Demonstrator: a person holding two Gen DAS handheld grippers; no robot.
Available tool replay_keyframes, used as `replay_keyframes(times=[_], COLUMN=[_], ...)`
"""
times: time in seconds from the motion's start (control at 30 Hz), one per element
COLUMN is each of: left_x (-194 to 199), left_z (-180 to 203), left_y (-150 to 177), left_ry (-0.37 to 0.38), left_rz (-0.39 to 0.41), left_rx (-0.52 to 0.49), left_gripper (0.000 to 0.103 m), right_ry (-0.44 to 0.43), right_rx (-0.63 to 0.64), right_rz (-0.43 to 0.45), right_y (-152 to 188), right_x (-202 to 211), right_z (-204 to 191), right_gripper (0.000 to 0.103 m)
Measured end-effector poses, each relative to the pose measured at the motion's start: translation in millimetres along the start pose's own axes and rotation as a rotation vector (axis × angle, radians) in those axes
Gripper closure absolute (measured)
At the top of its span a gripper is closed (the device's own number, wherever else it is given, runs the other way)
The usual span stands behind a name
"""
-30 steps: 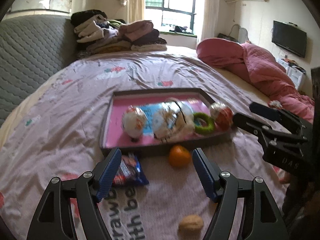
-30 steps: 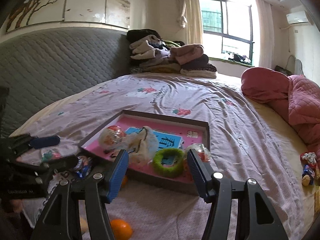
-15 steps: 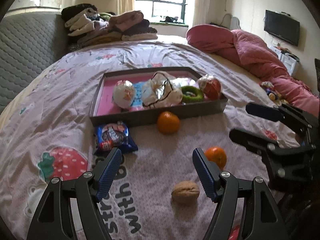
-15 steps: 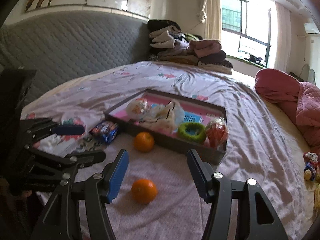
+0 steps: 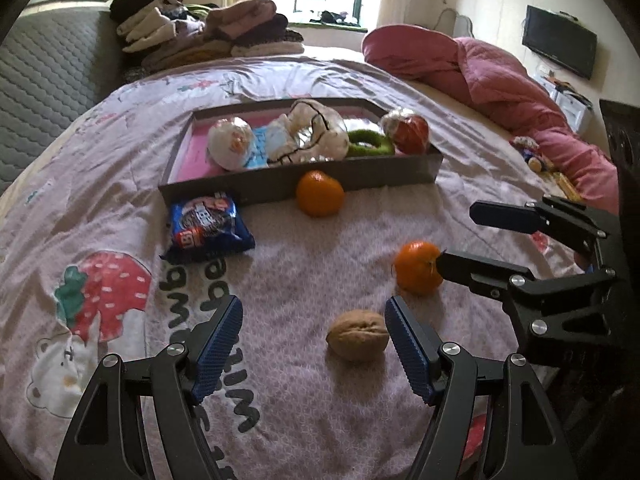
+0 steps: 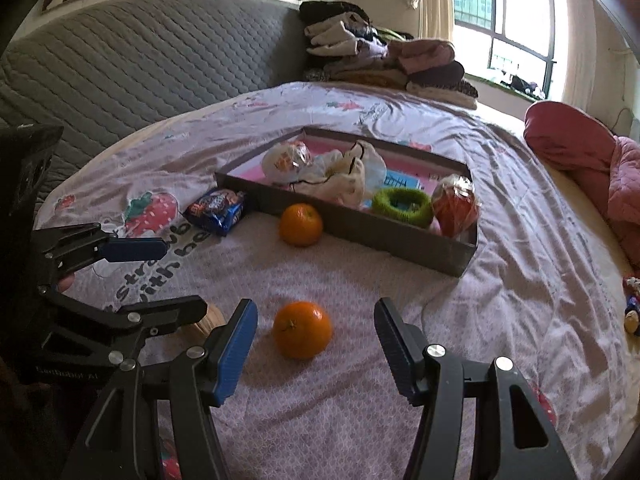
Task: Organize objects
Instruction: 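Move the left gripper to the walnut while the right gripper approaches an orange, then close the left gripper on the walnut while the right gripper closes on the orange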
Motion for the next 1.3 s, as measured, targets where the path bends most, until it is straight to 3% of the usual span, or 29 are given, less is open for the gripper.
replay_keyframes(times=[0.5,0.73,0.9,1.13,1.3], left_x=[-25.4,-27.4,-28.1,-30.8,-30.6], left_z=[4.7,3.8,5.6,8.4,9.1], left_y=[16.4,14.6,13.0,13.6,13.3], left_ry=[0.022,0.044,0.069,0.075,0.093], left_rz=[-0.062,-0.054,-0.047,-0.042,-0.04], left_rx=[-0.013,-0.005,-0.003,-0.022,-0.011], left_gripper=[0.028,0.029,0.039,0.063,0.068], right_ry=[0.01,-0.016,-0.034,-0.061,-0.043], right_rx=[0.043,0.01,0.011,0.028,0.068], right_rz=[-0.069,-0.08,-0.084,-0.099,-0.093], right_y=[10.4,11.8,12.9,15.8,15.8], right_x=[-26.3,-33.7,-35.0,-38.6,-38.5], right_z=[-4.8,-2.2,-3.4,-9.5,-13.5], right_gripper=[0.043,0.047,0.051,0.063,0.064])
Point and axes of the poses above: each gripper's, at about its wrist camera, not at the fingertips, and x roughly against the way its jaws point, z to its right, y to its underside, the point moved 7 cm from there along -x, roughly the way its jaws point, and after that the axes turned 4 degrees about z, right-handed, at the moved point
